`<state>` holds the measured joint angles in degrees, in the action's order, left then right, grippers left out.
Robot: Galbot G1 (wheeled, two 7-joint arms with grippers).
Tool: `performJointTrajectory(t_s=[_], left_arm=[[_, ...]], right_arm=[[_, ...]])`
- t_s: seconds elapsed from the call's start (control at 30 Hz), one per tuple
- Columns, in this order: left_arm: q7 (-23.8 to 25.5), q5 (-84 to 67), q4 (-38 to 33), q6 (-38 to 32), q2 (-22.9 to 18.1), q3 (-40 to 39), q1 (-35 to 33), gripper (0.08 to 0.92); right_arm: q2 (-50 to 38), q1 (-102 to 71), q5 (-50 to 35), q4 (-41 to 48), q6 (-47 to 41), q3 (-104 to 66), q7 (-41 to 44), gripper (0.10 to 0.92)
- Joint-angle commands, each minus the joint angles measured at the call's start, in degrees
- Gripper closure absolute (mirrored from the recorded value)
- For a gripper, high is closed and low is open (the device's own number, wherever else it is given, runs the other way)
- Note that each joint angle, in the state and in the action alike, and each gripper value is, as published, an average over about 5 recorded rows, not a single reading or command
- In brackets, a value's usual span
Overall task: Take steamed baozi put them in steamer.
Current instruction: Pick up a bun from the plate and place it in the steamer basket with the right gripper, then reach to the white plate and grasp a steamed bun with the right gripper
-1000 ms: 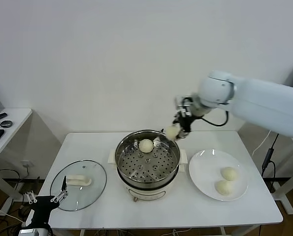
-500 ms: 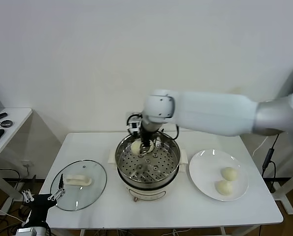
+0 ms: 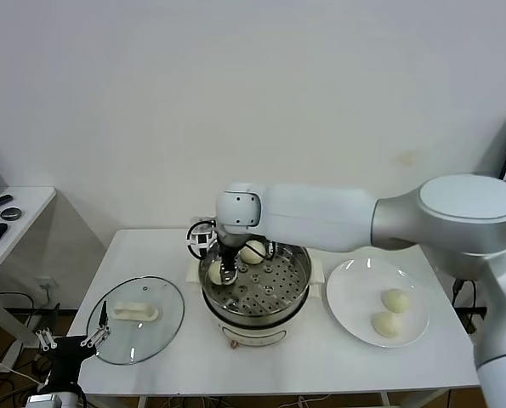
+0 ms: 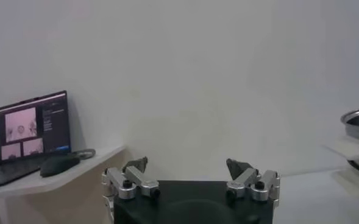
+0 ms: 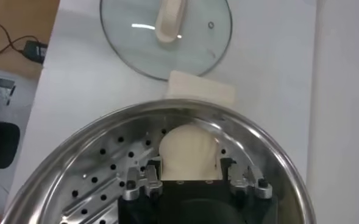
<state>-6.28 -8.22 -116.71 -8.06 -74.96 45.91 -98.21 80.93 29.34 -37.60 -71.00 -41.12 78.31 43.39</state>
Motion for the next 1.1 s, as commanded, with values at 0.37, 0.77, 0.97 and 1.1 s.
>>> performJointTrajectory(t_s=[0.37,0.77,0.97,1.1], left_arm=[[0.1,0.0,0.1,0.0,0.0,0.0,0.2,0.177],[0.5,-0.3,0.0,0.2,0.6,-0.4,0.7,0.177],[0.6,0.0,0.7,0.2,0.4,-1.6,1.1,0.177],[0.7,0.1,0.9,0.2,0.4,-1.6,1.0,0.177]], right_arm=[[-1.8,2.0,2.3,-1.0,-0.6,-1.0,2.9,0.233],[-28.0,22.5,5.8,-24.4,4.3,6.1,19.1,0.203],[-45.5,21.0,14.7,-30.9,11.8,8.9,24.0,0.203],[-53.8,17.6,22.3,-31.7,17.4,8.3,26.5,0.203]])
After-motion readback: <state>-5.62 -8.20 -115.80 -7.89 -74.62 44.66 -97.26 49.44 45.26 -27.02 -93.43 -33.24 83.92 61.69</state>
